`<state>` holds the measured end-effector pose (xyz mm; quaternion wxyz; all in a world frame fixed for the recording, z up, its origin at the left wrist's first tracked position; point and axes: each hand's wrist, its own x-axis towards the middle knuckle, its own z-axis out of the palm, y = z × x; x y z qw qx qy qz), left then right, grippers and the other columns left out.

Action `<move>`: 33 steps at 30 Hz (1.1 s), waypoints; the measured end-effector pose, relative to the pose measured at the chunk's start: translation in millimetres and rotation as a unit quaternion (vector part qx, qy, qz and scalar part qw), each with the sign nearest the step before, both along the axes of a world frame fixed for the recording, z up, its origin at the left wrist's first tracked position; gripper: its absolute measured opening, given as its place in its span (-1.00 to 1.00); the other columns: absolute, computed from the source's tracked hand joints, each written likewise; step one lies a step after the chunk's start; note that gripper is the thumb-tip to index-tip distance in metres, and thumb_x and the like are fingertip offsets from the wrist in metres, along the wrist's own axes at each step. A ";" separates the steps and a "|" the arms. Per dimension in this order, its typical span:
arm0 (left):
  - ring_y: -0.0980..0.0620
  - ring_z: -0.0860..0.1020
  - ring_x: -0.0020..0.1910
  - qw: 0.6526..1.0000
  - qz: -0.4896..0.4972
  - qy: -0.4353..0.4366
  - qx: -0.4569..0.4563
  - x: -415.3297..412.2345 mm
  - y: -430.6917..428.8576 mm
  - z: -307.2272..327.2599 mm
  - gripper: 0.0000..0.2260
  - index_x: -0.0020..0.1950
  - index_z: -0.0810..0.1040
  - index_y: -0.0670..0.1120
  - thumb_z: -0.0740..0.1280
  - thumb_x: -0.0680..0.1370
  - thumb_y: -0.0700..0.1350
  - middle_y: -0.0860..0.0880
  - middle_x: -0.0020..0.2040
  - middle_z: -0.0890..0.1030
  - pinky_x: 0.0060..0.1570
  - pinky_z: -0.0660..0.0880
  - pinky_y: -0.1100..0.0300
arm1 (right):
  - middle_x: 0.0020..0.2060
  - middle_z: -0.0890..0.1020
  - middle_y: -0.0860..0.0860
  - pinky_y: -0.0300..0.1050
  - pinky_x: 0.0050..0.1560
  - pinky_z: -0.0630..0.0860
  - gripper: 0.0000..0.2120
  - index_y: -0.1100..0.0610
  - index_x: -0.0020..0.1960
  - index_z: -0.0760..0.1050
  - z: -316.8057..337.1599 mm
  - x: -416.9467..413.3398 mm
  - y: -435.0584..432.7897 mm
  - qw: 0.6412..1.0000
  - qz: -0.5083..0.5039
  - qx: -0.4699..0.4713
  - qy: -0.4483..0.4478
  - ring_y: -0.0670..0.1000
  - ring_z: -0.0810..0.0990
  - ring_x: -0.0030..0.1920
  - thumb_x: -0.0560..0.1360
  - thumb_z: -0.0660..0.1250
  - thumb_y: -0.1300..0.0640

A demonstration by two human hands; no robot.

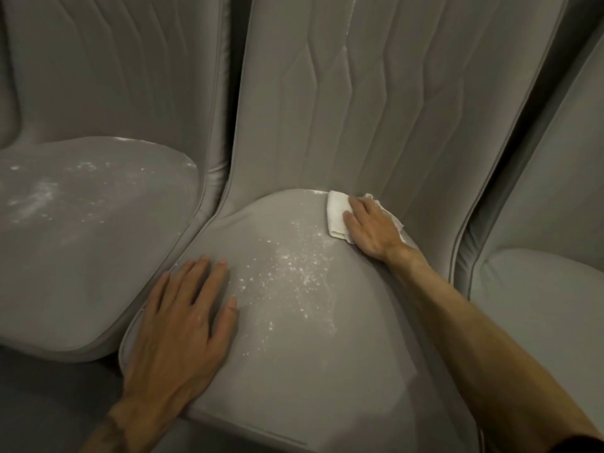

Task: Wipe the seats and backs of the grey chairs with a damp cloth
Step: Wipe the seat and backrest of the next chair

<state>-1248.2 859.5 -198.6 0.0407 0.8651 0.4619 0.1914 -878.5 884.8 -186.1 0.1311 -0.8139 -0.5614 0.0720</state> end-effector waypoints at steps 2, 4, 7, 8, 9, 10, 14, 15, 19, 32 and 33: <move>-0.20 0.41 0.53 1.000 0.000 0.003 -0.004 -0.1 -0.4 -0.1 -0.44 0.60 0.41 -0.09 0.06 0.67 0.14 -0.17 0.54 0.47 0.56 0.28 -0.19 | 0.49 0.41 0.17 0.07 0.52 0.24 -0.55 0.21 0.52 0.33 1.4 -14.7 9.4 1.000 0.022 -0.005 -0.017 0.21 0.36 0.48 0.73 0.06 -0.01; -0.19 0.40 0.54 1.000 -0.002 0.004 -0.004 -1.2 0.7 -1.7 -0.44 0.61 0.40 -0.08 0.06 0.68 0.15 -0.16 0.55 0.45 0.56 0.28 -0.19 | 0.49 0.41 0.15 0.07 0.50 0.26 -0.55 0.18 0.51 0.34 3.3 -18.9 2.3 0.997 0.074 -0.021 -0.028 0.20 0.38 0.45 0.73 0.04 -0.04; -0.17 0.39 0.56 1.000 -0.007 0.007 0.000 -2.2 1.8 -3.7 -0.44 0.62 0.37 -0.05 0.04 0.69 0.16 -0.14 0.57 0.43 0.57 0.25 -0.17 | 0.43 0.45 0.20 0.10 0.48 0.30 -0.57 0.24 0.44 0.38 1.5 -4.7 -19.7 0.995 0.079 -0.041 -0.049 0.24 0.41 0.41 0.73 0.06 -0.03; -0.16 0.38 0.56 1.000 -0.007 0.006 0.000 -2.3 1.6 -4.2 -0.44 0.62 0.37 -0.05 0.04 0.68 0.16 -0.14 0.57 0.43 0.57 0.26 -0.17 | 0.37 0.48 0.23 0.13 0.46 0.31 -0.59 0.28 0.37 0.42 2.2 0.1 -23.6 0.996 0.052 -0.047 -0.057 0.27 0.42 0.38 0.73 0.06 0.00; -0.16 0.38 0.56 1.000 -0.005 0.005 -0.001 -2.0 1.6 -3.9 -0.44 0.62 0.37 -0.05 0.04 0.68 0.16 -0.13 0.57 0.43 0.57 0.26 -0.17 | 0.31 0.50 0.26 0.15 0.44 0.30 -0.62 0.30 0.30 0.44 2.8 2.1 -23.1 0.997 0.020 -0.049 -0.061 0.29 0.42 0.35 0.73 0.05 0.04; -0.16 0.39 0.56 1.000 -0.002 0.002 -0.002 -1.6 1.3 -3.2 -0.44 0.62 0.38 -0.05 0.05 0.68 0.16 -0.14 0.57 0.43 0.56 0.27 -0.18 | 0.27 0.53 0.27 0.15 0.41 0.30 -0.63 0.31 0.25 0.46 3.1 0.4 -19.6 0.996 -0.009 -0.049 -0.071 0.29 0.43 0.31 0.72 0.04 0.05; -0.17 0.40 0.54 1.000 0.000 0.002 0.003 -0.7 0.8 -2.5 -0.45 0.61 0.40 -0.05 0.07 0.67 0.15 -0.13 0.55 0.45 0.55 0.27 -0.17 | 0.29 0.55 0.29 0.13 0.43 0.31 -0.55 0.31 0.28 0.49 7.2 -39.9 22.6 0.994 -0.038 -0.031 -0.096 0.27 0.45 0.33 0.70 0.06 -0.02; -0.17 0.41 0.54 1.000 -0.001 0.003 0.001 -0.5 1.1 -2.5 -0.45 0.61 0.40 -0.05 0.07 0.67 0.15 -0.13 0.55 0.46 0.56 0.26 -0.17 | 0.29 0.56 0.28 0.13 0.43 0.30 -0.55 0.31 0.27 0.50 6.2 -48.1 32.8 0.995 -0.023 -0.022 -0.089 0.27 0.45 0.33 0.70 0.06 -0.03; -0.17 0.42 0.54 1.000 -0.001 0.010 -0.001 -0.2 0.2 -1.4 -0.45 0.59 0.43 -0.07 0.07 0.67 0.14 -0.14 0.54 0.47 0.56 0.27 -0.19 | 0.36 0.48 0.23 0.09 0.49 0.27 -0.57 0.28 0.33 0.45 7.0 -38.9 33.3 0.999 0.026 -0.017 -0.036 0.23 0.39 0.40 0.72 0.06 -0.02; -0.14 0.39 0.56 1.000 -0.002 0.012 -0.022 -2.7 2.4 -2.4 -0.43 0.62 0.40 -0.04 0.04 0.68 0.17 -0.11 0.57 0.44 0.57 0.27 -0.22 | 0.47 0.42 0.16 0.06 0.55 0.24 -0.50 0.17 0.46 0.38 3.4 -50.1 47.2 0.997 0.075 -0.019 -0.019 0.17 0.32 0.51 0.71 0.05 -0.14; -0.14 0.39 0.56 1.000 -0.005 0.015 -0.019 -2.6 2.7 -2.3 -0.43 0.62 0.40 -0.05 0.04 0.68 0.17 -0.12 0.57 0.44 0.57 0.27 -0.22 | 0.49 0.39 0.14 0.04 0.55 0.23 -0.50 0.16 0.49 0.36 4.4 -37.3 38.5 0.998 0.064 -0.025 -0.011 0.15 0.30 0.54 0.71 0.06 -0.14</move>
